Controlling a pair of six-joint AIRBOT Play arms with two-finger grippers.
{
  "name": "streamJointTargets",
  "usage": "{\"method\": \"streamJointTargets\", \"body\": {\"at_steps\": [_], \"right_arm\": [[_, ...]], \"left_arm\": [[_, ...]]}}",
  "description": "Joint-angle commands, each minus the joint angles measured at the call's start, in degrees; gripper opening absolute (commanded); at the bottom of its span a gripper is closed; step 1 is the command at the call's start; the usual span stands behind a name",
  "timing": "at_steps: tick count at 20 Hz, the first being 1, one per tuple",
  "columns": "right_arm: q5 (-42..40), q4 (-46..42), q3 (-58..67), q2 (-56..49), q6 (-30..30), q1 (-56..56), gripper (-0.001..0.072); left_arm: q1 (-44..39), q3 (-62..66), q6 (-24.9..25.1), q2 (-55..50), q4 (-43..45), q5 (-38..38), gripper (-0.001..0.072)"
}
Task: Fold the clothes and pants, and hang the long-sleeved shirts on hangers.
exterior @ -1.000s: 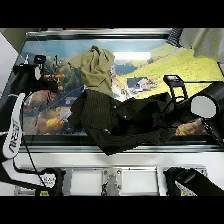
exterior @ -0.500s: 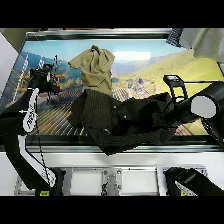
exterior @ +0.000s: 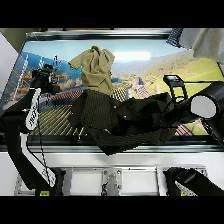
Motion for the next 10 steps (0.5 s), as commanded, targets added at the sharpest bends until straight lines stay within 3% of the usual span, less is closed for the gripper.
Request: {"method": "streamJointTargets", "body": {"at_steps": [1, 2, 3, 5, 6, 7, 10], "right_arm": [[0.02, 0.02, -0.02, -0.04, 0.0, 0.0, 0.0015], [0.02, 0.02, -0.02, -0.04, 0.0, 0.0, 0.0015], [0.02, 0.02, -0.02, -0.02, 0.0, 0.0, 0.0014], [0.02, 0.02, -0.02, -0.04, 0.0, 0.0, 0.0014], [0.02, 0.02, -0.02, -0.04, 0.0, 0.0, 0.0014], [0.02, 0.02, -0.02, -0.04, 0.0, 0.0, 0.0014], [0.02, 0.02, -0.02, -0.04, 0.0, 0.0, 0.0014]], "left_arm": [[-0.11, -0.02, -1.01, -0.11, -0.2, -0.63, 0.0363], [-0.09, -0.02, -1.01, -0.11, -0.2, -0.7, 0.0304], [-0.09, -0.02, -0.98, -0.11, -0.17, -0.87, 0.0111], [-0.09, -0.02, -1.01, -0.11, -0.15, -0.98, 0.0104], [-0.09, -0.02, -0.98, -0.11, -0.17, -1.18, 0.0032], [-0.09, -0.02, -0.98, -0.11, -0.15, -1.29, 0.0014], [-0.09, -0.02, -0.96, 0.66, -0.11, -1.73, 0.0014]]}}
